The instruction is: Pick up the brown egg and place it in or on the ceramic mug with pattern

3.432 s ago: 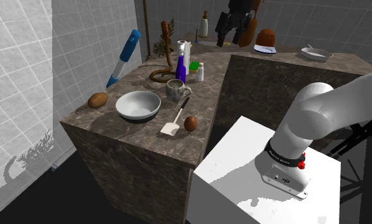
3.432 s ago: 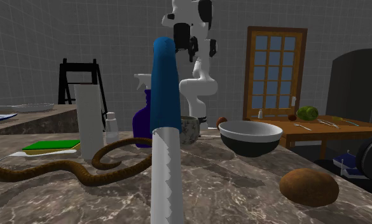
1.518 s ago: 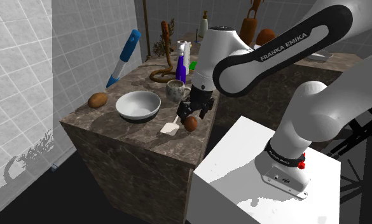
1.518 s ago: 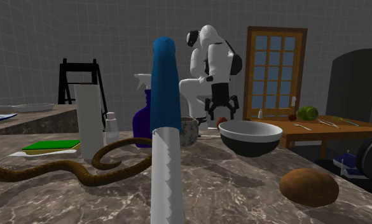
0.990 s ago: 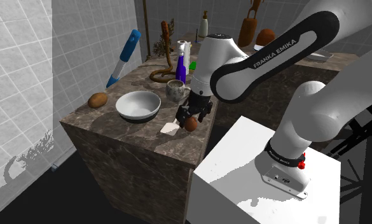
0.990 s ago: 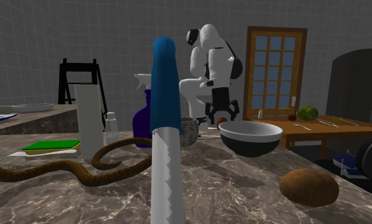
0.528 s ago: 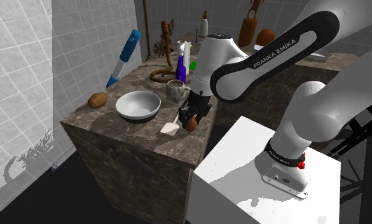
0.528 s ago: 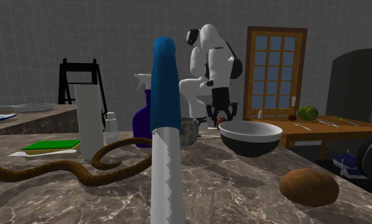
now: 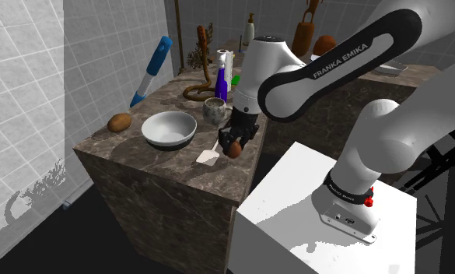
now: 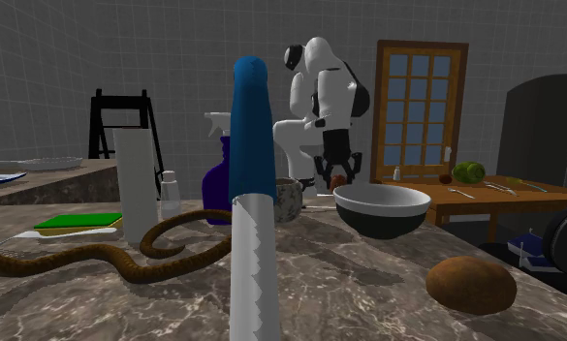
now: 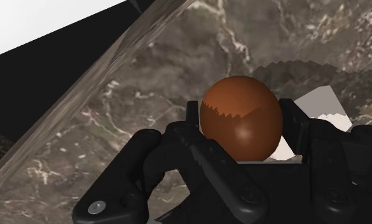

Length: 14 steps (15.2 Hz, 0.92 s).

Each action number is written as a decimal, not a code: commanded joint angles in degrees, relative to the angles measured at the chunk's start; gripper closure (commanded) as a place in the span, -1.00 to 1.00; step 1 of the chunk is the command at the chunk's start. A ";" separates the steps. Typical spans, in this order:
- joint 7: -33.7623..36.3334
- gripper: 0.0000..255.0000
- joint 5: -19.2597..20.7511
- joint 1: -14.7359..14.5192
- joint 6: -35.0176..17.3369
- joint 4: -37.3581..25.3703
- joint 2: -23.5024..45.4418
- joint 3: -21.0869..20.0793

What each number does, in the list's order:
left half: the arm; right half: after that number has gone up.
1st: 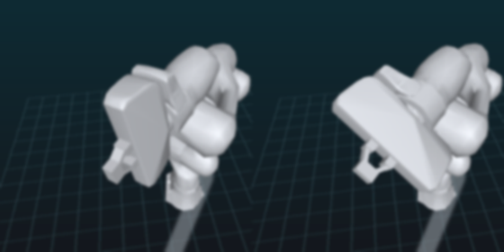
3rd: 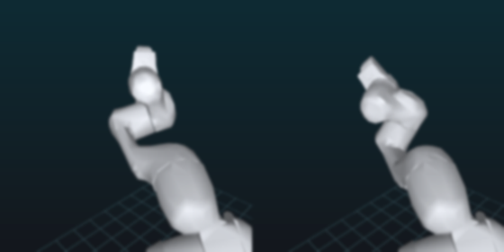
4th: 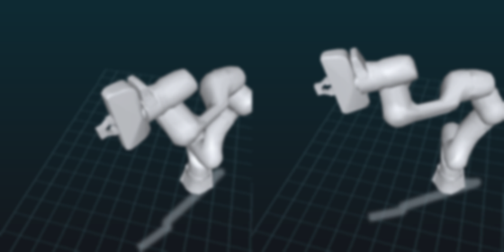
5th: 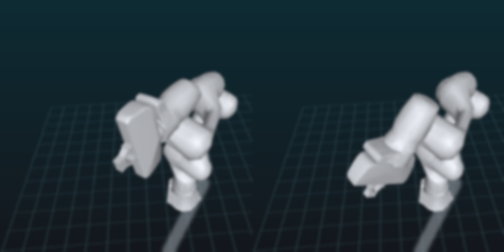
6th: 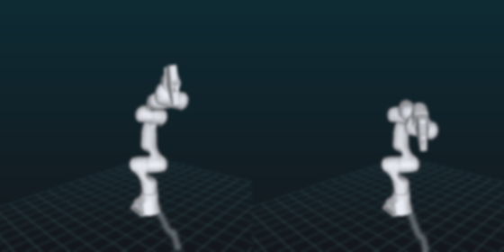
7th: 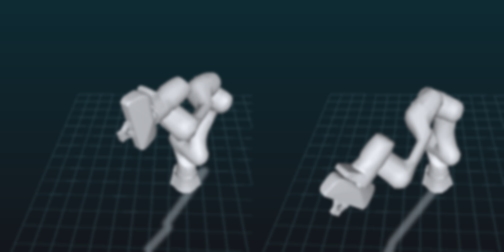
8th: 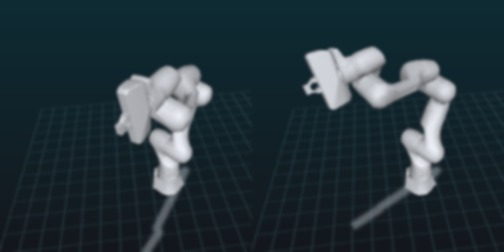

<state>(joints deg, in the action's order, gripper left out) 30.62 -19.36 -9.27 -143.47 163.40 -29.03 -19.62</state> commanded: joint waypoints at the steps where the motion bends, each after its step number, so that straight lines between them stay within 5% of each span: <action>1: 0.21 1.00 0.28 0.02 2.19 -0.62 -1.57 0.25; 14: 1.23 1.00 2.48 0.69 15.39 -6.56 -8.89 2.25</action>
<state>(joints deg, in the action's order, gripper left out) 31.79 -17.03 -8.61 -129.11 157.26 -37.34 -17.54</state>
